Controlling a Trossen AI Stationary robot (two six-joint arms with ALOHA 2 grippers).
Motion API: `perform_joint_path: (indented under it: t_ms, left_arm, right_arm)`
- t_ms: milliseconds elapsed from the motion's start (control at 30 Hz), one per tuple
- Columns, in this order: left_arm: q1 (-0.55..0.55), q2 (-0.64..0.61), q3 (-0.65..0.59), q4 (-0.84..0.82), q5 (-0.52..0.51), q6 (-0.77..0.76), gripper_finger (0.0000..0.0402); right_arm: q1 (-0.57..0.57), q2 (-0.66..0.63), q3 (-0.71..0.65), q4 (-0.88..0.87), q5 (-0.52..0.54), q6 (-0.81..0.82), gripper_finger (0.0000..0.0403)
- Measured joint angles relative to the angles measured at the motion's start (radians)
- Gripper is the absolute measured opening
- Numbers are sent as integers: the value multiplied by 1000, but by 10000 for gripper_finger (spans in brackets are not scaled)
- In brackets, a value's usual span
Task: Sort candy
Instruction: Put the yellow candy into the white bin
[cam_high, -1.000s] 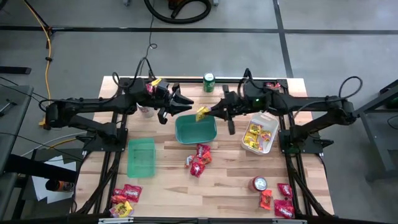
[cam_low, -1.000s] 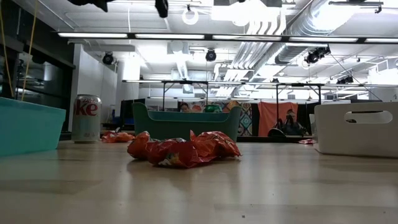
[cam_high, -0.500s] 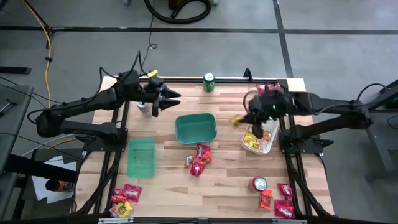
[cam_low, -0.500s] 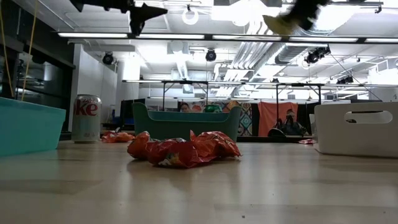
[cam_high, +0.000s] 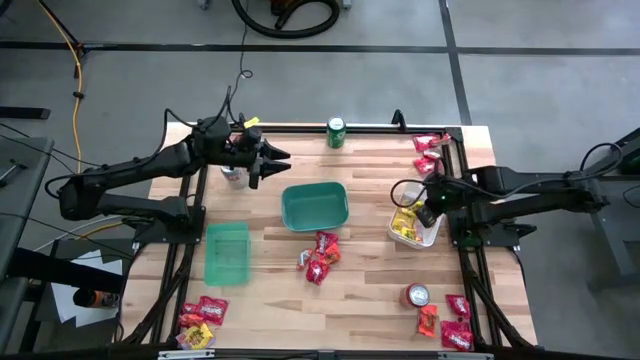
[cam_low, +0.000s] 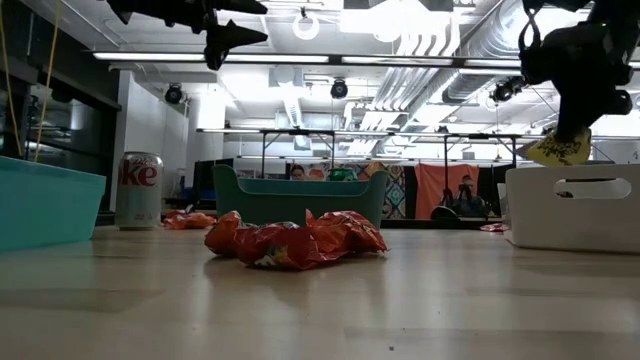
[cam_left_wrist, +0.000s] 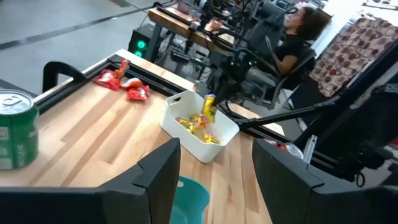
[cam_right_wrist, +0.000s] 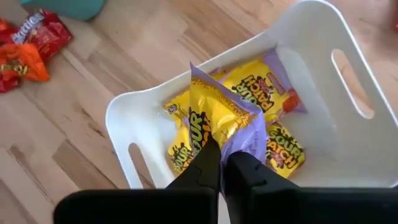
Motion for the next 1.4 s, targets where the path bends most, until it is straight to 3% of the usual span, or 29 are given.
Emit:
perform_joint_path:
  t_ms: [133, 433, 600, 967, 1100, 1200, 1333, 1400]
  left_arm:
    - [0, 0, 0, 0, 0, 0, 188]
    - [-3, 0, 0, 0, 0, -13, 188]
    - [-14, 0, 0, 0, 0, -27, 188]
    - [-25, 0, 0, 0, 1, -19, 188]
    - [-25, 0, 0, 0, 0, -19, 188]
    - [-25, 0, 0, 0, 0, -19, 188]
    - [-25, 0, 0, 0, 0, -19, 188]
    - [-25, 0, 0, 0, -1, -19, 188]
  right_arm:
    - [-13, 26, 0, 2, -20, 51, 36]
    - [-19, 37, 27, -26, -81, -34, 213]
    - [-19, 37, 72, -21, -57, -63, 276]
    - [-22, 69, 70, -71, -253, 59, 291]
    - [-18, 63, 71, 41, -257, 85, 291]
    - [-43, 96, 71, -83, -246, 173, 291]
    - [-24, 110, 73, -22, -254, 145, 291]
    - [-36, 130, 73, -91, -239, 211, 291]
